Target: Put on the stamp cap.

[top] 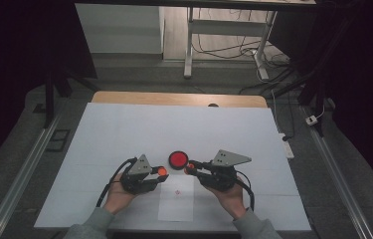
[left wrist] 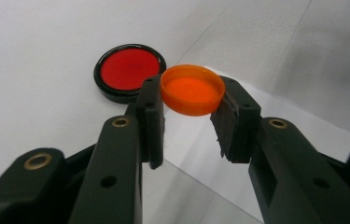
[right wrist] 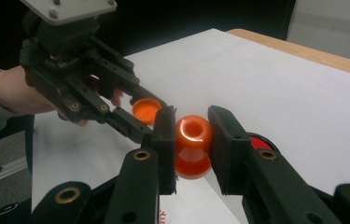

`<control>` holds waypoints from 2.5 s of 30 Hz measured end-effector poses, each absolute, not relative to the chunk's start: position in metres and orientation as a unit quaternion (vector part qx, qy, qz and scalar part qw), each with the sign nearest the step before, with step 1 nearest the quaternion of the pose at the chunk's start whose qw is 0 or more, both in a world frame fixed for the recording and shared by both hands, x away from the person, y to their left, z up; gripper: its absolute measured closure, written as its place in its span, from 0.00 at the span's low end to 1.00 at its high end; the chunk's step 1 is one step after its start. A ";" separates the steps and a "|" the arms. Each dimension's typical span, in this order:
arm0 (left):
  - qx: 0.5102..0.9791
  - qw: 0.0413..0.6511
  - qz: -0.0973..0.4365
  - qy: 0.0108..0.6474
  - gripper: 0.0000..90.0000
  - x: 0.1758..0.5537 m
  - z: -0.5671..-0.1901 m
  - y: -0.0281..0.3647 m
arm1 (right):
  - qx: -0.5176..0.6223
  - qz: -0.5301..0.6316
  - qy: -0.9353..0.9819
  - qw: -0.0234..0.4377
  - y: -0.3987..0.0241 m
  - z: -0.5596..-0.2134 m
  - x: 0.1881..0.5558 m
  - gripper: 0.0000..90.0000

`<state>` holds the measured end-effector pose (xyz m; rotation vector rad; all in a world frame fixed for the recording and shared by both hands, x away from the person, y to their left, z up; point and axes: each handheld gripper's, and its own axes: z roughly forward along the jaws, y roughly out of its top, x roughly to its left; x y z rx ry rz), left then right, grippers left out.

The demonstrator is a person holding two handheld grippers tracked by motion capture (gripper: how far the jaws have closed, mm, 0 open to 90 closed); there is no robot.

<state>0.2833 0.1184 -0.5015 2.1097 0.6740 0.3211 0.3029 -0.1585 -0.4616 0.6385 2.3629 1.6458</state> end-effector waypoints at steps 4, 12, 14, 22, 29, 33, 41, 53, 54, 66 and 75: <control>0.850 0.436 0.125 0.268 0.72 0.284 -0.502 0.113 | 0.213 0.554 0.799 0.094 -0.158 -0.461 0.303 0.80; 0.854 0.433 0.122 0.261 0.72 0.285 -0.503 0.104 | 0.216 0.554 0.798 0.094 -0.160 -0.461 0.303 0.80; 0.854 0.434 0.121 0.259 0.72 0.285 -0.503 0.102 | 0.215 0.554 0.799 0.094 -0.159 -0.461 0.303 0.80; 0.860 0.431 0.114 0.248 0.72 0.285 -0.505 0.090 | 0.214 0.553 0.800 0.094 -0.158 -0.461 0.302 0.80; 0.863 0.431 0.109 0.239 0.72 0.285 -0.505 0.079 | 0.213 0.552 0.801 0.093 -0.157 -0.462 0.302 0.80; 0.865 0.431 0.103 0.238 0.72 0.287 -0.507 0.073 | 0.214 0.551 0.802 0.093 -0.157 -0.463 0.303 0.80; 0.867 0.431 0.099 0.232 0.72 0.290 -0.507 0.065 | 0.211 0.547 0.805 0.090 -0.156 -0.465 0.303 0.80; 0.865 0.433 0.102 0.230 0.72 0.289 -0.506 0.063 | 0.209 0.544 0.808 0.086 -0.153 -0.468 0.302 0.80; 0.865 0.434 0.102 0.229 0.72 0.289 -0.505 0.063 | 0.208 0.542 0.809 0.085 -0.153 -0.468 0.302 0.80; 0.864 0.436 0.105 0.227 0.72 0.287 -0.504 0.063 | 0.204 0.539 0.813 0.082 -0.149 -0.471 0.302 0.80; 0.864 0.437 0.106 0.227 0.72 0.287 -0.504 0.063 | 0.203 0.537 0.815 0.079 -0.148 -0.473 0.301 0.80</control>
